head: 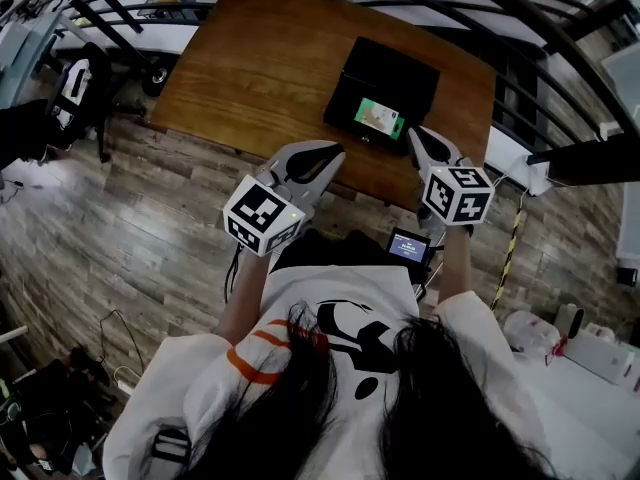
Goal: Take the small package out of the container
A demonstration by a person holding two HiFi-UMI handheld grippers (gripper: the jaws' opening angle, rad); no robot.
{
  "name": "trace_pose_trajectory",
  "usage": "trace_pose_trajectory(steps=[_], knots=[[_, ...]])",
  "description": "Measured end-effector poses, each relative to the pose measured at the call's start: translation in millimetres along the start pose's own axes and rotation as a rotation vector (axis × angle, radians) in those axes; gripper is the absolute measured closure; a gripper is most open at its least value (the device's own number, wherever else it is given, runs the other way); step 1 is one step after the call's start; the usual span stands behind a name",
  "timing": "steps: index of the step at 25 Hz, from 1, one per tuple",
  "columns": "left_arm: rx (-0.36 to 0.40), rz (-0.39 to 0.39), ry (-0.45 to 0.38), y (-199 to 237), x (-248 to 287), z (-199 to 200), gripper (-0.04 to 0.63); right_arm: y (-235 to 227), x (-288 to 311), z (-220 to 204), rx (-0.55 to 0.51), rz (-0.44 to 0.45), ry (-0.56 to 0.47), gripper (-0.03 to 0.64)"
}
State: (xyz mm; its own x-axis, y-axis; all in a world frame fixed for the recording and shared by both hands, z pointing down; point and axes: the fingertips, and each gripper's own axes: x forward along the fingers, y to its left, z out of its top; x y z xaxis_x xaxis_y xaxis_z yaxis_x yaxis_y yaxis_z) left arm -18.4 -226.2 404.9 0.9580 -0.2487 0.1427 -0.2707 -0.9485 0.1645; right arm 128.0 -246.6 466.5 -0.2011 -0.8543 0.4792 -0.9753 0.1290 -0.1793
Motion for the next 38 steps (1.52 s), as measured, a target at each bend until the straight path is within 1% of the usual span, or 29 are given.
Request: trace_pose_trajectory(steps=[2,7,13,18,22,26,28,30,32,33,38], knots=[[-0.002,0.003,0.003,-4,10,0,0.595,-9,3,-4,-0.022,0.022,0.025,0.581],[-0.007,0.018,0.013,-7,32,2,0.595,-24,16,-12,-0.071,0.091,0.101,0.540],[-0.030,0.056,0.020,-5,52,1,0.595,-37,40,-32,-0.119,0.165,0.211,0.508],[-0.050,0.081,0.047,-10,72,-8,0.595,-58,65,-52,-0.158,0.209,0.305,0.451],[-0.057,0.103,0.059,-9,78,-12,0.595,-72,93,-73,-0.186,0.228,0.387,0.391],[-0.065,0.126,0.068,-8,81,-15,0.595,-79,115,-103,-0.265,0.283,0.506,0.276],[-0.070,0.137,0.072,-8,82,-17,0.595,-81,122,-114,-0.310,0.309,0.553,0.249],[-0.075,0.148,0.077,-8,84,-19,0.595,-87,126,-118,-0.336,0.308,0.586,0.241],[-0.080,0.158,0.080,-7,85,-20,0.595,-93,129,-119,-0.345,0.295,0.621,0.259],[-0.082,0.163,0.080,-6,85,-20,0.595,-94,129,-119,-0.349,0.294,0.637,0.253],[-0.089,0.179,0.081,-1,87,-23,0.595,-95,131,-123,-0.396,0.276,0.653,0.232]])
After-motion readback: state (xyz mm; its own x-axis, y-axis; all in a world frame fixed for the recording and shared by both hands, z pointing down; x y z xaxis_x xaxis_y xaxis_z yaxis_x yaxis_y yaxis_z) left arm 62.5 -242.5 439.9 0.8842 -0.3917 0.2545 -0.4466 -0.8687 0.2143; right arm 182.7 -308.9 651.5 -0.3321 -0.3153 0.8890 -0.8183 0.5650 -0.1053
